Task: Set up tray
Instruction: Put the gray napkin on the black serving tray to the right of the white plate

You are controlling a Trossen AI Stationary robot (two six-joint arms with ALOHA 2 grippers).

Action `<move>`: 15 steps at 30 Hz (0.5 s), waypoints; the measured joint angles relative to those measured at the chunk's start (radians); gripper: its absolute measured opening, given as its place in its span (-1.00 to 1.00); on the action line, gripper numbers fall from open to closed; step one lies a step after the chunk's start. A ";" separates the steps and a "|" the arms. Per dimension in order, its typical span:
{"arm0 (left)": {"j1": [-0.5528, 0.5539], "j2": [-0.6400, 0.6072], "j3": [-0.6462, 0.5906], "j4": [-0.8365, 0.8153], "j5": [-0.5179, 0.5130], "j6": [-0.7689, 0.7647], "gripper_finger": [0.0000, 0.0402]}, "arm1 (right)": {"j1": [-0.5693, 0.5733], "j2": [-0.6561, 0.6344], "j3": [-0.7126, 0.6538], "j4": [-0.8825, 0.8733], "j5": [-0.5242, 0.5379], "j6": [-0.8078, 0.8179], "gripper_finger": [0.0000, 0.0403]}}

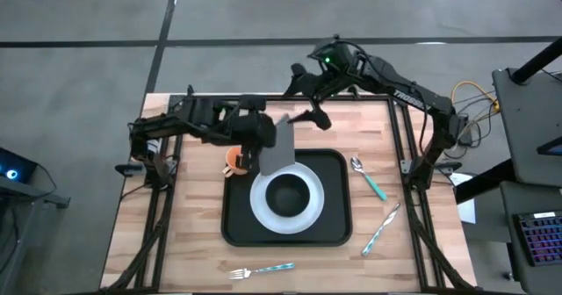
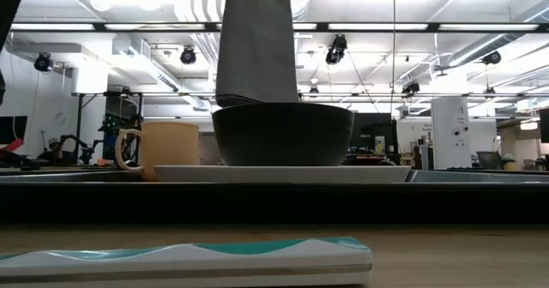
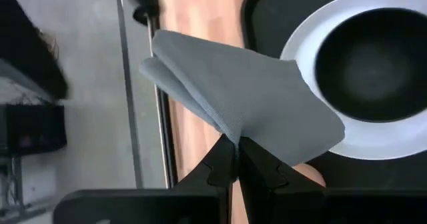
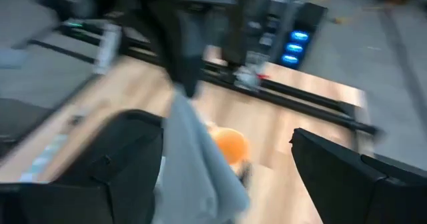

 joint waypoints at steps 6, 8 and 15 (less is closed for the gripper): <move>-0.066 0.000 0.000 0.010 -0.036 0.000 -1.00 | 0.048 0.000 -0.003 -0.001 -0.018 0.006 0.57; -0.088 0.000 0.000 0.018 -0.054 -0.001 -1.00 | 0.065 0.000 -0.007 0.009 -0.011 0.004 0.57; -0.129 0.000 0.000 0.034 -0.084 -0.021 -1.00 | 0.089 -0.001 -0.036 0.054 -0.011 0.020 0.57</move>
